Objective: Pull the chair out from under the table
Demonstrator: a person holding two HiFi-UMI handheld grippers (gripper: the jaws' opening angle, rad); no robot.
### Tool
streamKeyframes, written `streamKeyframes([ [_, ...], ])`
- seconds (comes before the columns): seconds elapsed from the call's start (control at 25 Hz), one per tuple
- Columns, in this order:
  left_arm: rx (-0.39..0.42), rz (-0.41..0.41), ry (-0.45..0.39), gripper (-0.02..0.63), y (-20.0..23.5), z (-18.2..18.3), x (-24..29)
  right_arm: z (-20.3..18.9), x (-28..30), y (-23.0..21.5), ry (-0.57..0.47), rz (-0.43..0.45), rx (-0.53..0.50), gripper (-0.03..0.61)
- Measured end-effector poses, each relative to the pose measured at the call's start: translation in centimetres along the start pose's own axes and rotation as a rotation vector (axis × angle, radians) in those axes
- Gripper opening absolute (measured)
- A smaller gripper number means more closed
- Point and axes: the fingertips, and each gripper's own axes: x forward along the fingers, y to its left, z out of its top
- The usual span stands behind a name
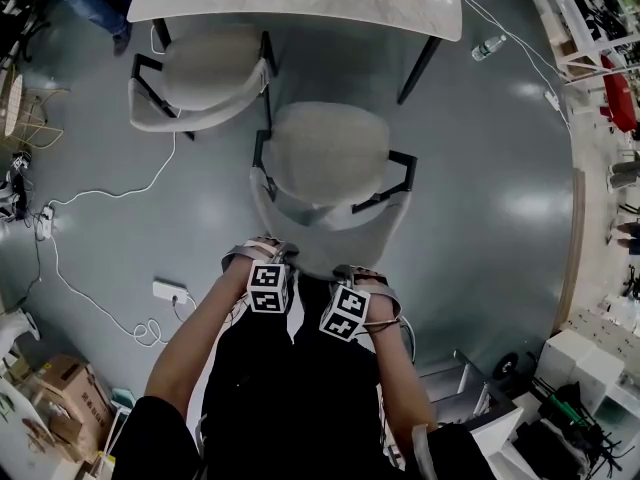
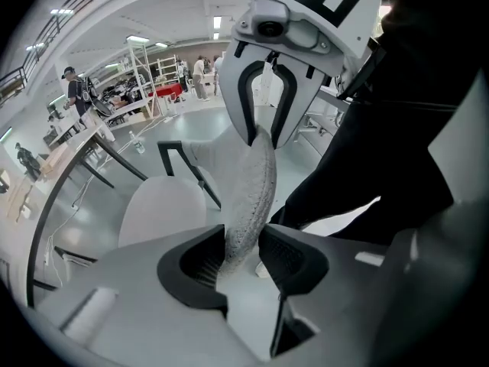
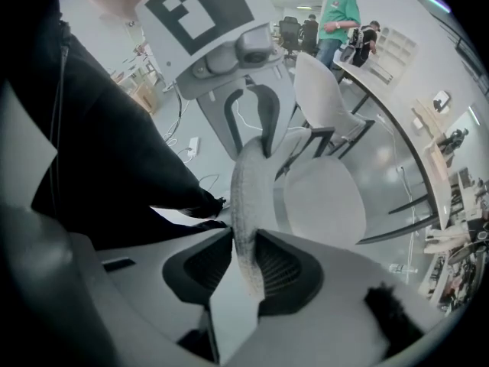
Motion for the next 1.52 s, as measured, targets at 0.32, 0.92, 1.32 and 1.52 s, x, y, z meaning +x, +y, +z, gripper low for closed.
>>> streamKeyframes([
  [0.32,-0.022,0.009,0.046,0.159,0.4,-0.5,-0.5,-1.2,-0.9,0.0,0.01,0.001,-0.016,0.12],
  [0.92,-0.168,0.088,-0.051,0.175,2.8,1.4,-6.2,2.3,-5.9,-2.4,-0.175,-0.103,0.018,0.133],
  [1.32,-0.165,0.264,-0.154,0.157,6.8,5.9,-11.8,5.3,-13.7,-9.6,-0.439,-0.423,0.189,0.104],
  [1.52,-0.174,0.353,-0.212,0.147,8.6,7.8,-15.0,6.3,-18.3,-12.4,-0.551,-0.534,0.273,0.064],
])
